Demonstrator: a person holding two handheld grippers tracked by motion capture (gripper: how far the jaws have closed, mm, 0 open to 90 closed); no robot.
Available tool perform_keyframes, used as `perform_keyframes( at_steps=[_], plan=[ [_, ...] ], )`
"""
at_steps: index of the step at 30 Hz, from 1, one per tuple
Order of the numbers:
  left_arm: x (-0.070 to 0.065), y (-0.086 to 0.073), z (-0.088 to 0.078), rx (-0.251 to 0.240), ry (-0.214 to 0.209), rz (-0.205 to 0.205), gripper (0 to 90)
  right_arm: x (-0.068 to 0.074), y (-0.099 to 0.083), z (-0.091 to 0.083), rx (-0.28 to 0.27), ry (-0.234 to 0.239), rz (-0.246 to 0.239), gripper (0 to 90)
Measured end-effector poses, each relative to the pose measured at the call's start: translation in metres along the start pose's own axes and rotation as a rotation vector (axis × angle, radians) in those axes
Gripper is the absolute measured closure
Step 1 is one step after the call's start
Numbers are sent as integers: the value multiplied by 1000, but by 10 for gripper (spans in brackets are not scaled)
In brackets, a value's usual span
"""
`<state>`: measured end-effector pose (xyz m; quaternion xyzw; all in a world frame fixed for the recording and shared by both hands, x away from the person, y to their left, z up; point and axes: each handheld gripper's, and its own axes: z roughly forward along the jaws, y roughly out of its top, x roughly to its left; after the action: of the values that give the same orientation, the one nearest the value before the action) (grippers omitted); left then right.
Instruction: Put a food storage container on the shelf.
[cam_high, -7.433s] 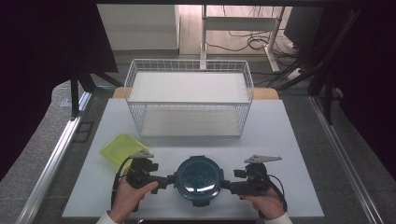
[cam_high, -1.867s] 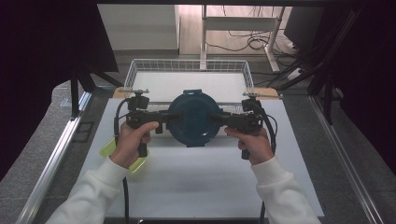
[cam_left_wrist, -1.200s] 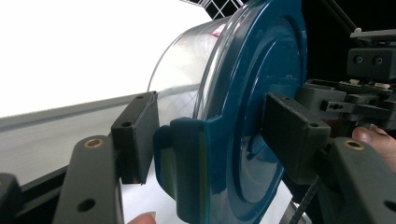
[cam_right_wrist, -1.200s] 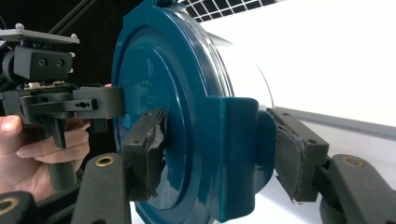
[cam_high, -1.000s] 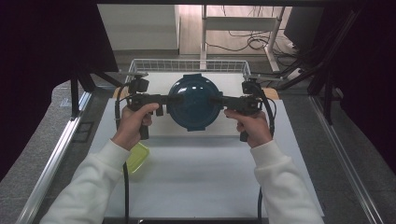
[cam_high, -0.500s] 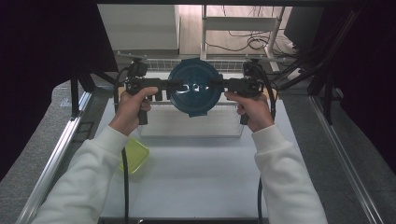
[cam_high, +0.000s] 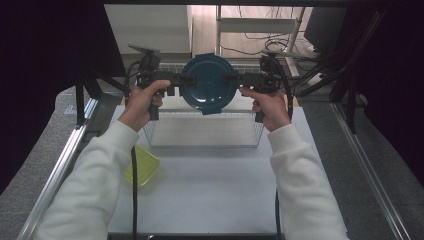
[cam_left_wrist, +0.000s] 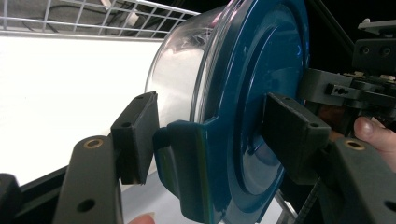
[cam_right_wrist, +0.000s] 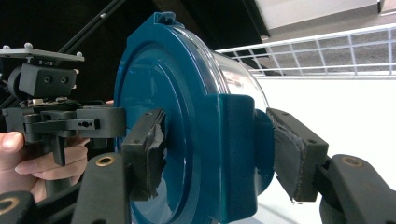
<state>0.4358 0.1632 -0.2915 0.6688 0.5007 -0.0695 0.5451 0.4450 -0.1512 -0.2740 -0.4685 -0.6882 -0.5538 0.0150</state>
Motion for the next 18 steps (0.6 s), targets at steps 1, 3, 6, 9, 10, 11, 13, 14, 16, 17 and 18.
perform_keyframes(
  at_steps=[1, 3, 6, 9, 10, 11, 13, 14, 16, 17, 18],
  plan=[
    [3, 2, 3, 7, 0, -4, 371, -2, 1, 2, 3, -4, 6, 394],
    [10, 6, 8, 14, 0, -15, 371, -8, 4, 7, 10, -9, 21, 394],
    [17, 10, 14, 29, -3, -32, 369, -16, 5, 14, 7, -18, 47, 394],
    [24, 15, 20, 41, 1, -36, 367, -22, 5, 19, 6, -20, 62, 394],
    [26, 16, 21, 52, 3, -37, 367, -24, 5, 21, 8, -22, 70, 394],
    [29, 16, 24, 55, 3, -45, 366, -27, 5, 23, 10, -24, 79, 394],
    [33, 17, 26, 47, -4, -63, 368, -31, 4, 26, 11, -29, 94, 394],
    [35, 17, 26, 46, -6, -66, 368, -32, 4, 27, 11, -27, 102, 394],
    [39, 19, 28, 40, -16, -86, 367, -32, 5, 29, 6, -35, 108, 392],
    [42, 19, 30, 33, -23, -105, 367, -32, 6, 30, 4, -43, 119, 389],
    [44, 20, 31, 31, -28, -122, 367, -33, 6, 32, 7, -50, 124, 386]
  ],
)
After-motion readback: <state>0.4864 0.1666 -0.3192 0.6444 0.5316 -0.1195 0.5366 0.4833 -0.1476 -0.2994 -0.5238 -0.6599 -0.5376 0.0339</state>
